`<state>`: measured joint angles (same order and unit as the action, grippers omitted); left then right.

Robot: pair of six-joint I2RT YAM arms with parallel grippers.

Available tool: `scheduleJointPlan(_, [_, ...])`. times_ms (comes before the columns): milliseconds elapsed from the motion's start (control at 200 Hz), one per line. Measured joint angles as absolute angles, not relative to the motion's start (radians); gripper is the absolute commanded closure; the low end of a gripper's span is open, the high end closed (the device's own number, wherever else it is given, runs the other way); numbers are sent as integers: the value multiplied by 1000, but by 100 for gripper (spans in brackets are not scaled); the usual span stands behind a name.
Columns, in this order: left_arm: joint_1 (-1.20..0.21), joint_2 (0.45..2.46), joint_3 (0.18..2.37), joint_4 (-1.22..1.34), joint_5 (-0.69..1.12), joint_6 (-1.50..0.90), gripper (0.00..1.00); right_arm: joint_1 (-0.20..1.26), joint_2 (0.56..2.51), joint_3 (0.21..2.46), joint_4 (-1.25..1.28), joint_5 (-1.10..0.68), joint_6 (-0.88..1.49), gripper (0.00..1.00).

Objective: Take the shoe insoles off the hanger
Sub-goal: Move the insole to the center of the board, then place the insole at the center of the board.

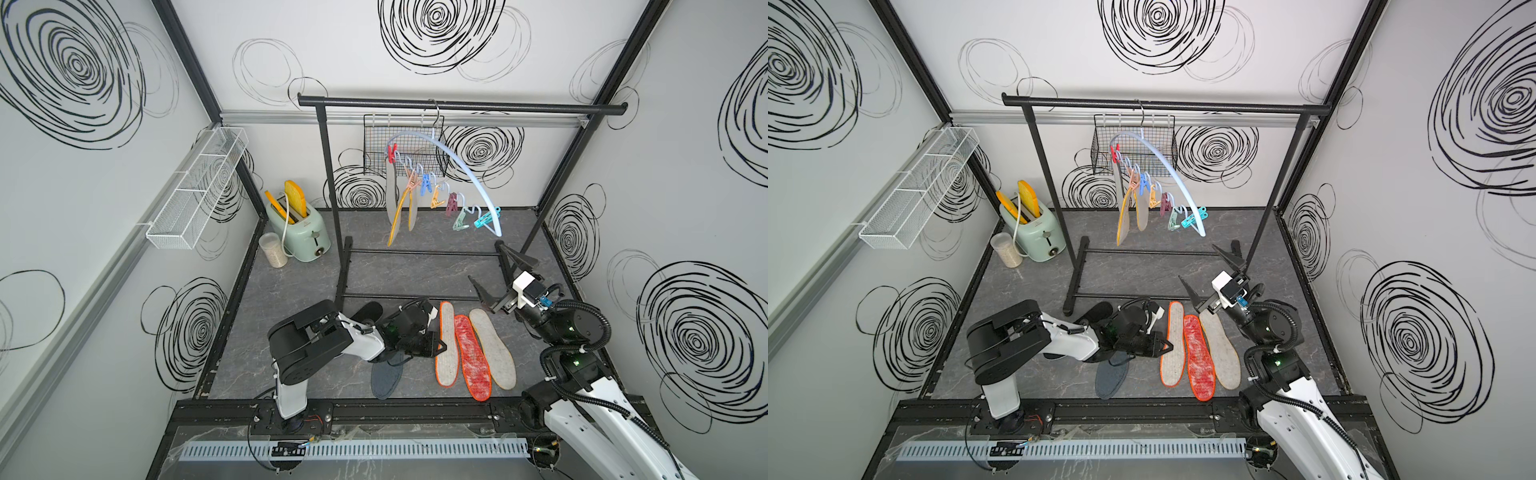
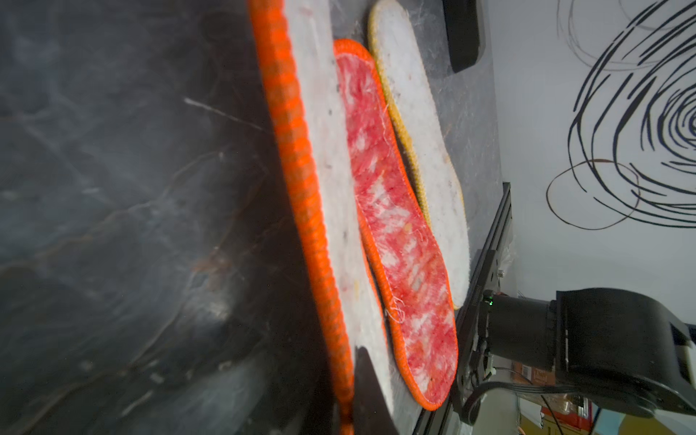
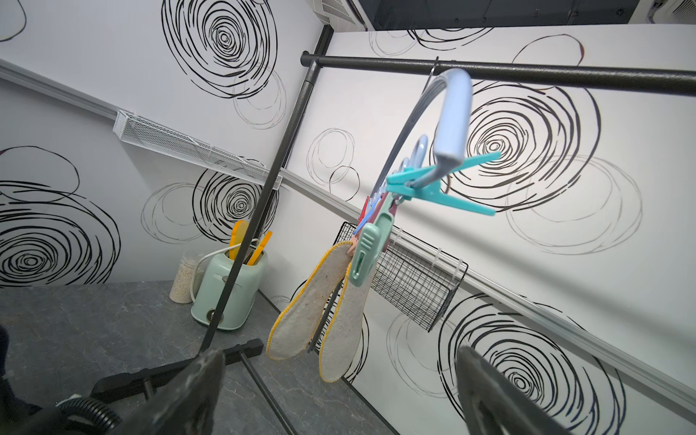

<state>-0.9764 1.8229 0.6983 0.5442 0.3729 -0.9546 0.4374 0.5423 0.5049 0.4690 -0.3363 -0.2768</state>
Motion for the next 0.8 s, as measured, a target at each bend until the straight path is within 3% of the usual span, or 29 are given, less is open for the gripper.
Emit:
scheduleJointPlan(170, [-950,1710,590,538,358,-960,97,437,543,505,469,-336,-277,3])
scheduleJointPlan(395, [-954,1692,577,508,355,-947,53,437,544,505,469,-332,-277,3])
scheduleJointPlan(465, [-954,1689,579,484,352,-933,44,439,538,505,467,-319,-278,3])
scheduleJointPlan(800, [-907,1394,594,181,252,-816,36,442,477,509,448,-189,-280,2])
